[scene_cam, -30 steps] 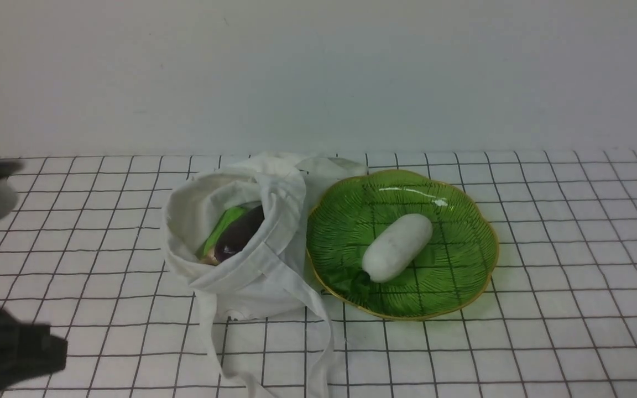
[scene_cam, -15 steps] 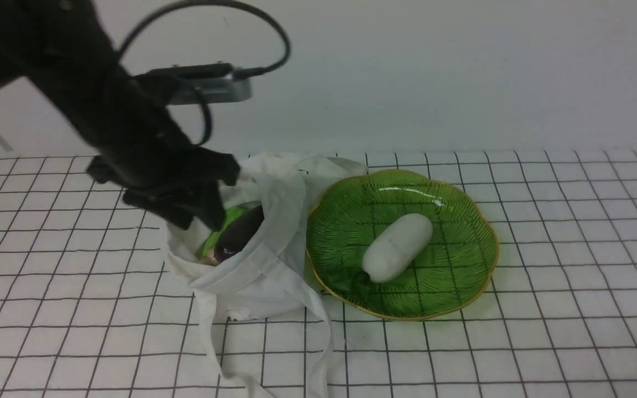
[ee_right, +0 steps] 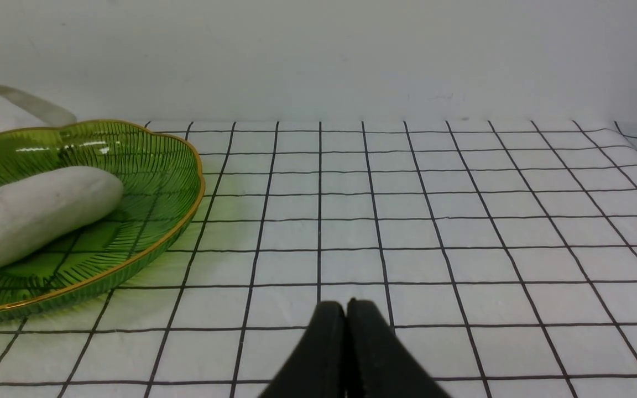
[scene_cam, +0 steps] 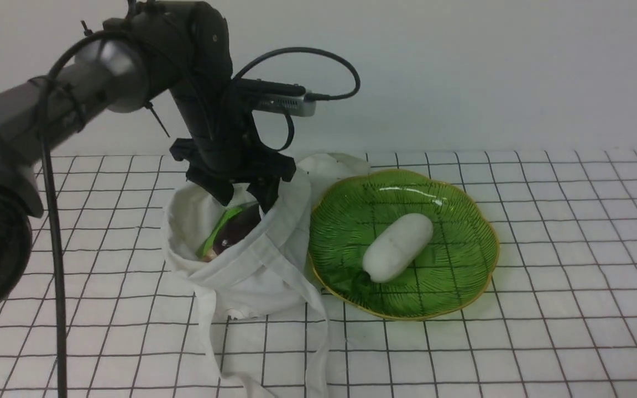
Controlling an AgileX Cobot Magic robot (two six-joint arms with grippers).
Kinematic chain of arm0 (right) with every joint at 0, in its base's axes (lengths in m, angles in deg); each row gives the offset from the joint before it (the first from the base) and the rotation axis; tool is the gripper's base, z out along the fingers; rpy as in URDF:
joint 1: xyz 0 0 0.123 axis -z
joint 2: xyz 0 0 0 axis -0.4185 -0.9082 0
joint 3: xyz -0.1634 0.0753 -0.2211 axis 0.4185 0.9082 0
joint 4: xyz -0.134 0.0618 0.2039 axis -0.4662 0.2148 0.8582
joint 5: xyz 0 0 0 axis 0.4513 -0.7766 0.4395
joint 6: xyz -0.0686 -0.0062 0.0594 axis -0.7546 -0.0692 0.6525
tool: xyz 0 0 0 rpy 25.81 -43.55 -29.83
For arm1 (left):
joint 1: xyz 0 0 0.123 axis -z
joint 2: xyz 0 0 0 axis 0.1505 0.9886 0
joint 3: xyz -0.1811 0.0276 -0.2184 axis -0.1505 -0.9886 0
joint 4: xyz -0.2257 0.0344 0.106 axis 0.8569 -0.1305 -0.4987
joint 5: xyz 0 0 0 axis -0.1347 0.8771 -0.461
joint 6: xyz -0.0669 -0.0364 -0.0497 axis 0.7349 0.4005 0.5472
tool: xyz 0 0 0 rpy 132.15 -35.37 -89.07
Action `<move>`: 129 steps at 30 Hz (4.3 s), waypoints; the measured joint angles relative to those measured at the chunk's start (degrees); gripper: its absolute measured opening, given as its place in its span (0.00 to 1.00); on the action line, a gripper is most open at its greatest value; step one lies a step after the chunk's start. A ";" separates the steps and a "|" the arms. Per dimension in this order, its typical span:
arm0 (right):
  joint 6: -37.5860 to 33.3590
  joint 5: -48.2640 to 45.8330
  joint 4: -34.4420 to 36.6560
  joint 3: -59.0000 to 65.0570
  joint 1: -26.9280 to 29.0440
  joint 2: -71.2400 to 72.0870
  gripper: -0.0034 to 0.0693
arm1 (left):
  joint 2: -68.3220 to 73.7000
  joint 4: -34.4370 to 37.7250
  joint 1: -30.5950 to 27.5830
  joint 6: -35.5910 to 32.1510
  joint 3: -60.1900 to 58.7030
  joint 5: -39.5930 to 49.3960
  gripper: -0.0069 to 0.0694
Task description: Take vegetables from bag on white checkered tablecloth place on plate.
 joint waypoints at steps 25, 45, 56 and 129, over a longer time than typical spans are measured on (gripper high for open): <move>0.00 0.00 0.00 0.00 0.00 0.00 0.02 | -5.22 5.70 0.04 7.63 -12.92 -0.17 0.72; 0.00 0.00 0.00 0.00 0.00 0.00 0.02 | -12.35 -4.48 0.04 4.82 -11.32 0.26 0.59; 0.00 0.00 0.00 0.00 0.00 0.00 0.02 | -24.42 -7.64 0.04 5.05 -25.72 0.32 0.59; 0.00 0.00 0.00 0.00 0.00 0.00 0.02 | -24.00 8.11 5.18 -13.64 -9.69 -1.11 0.09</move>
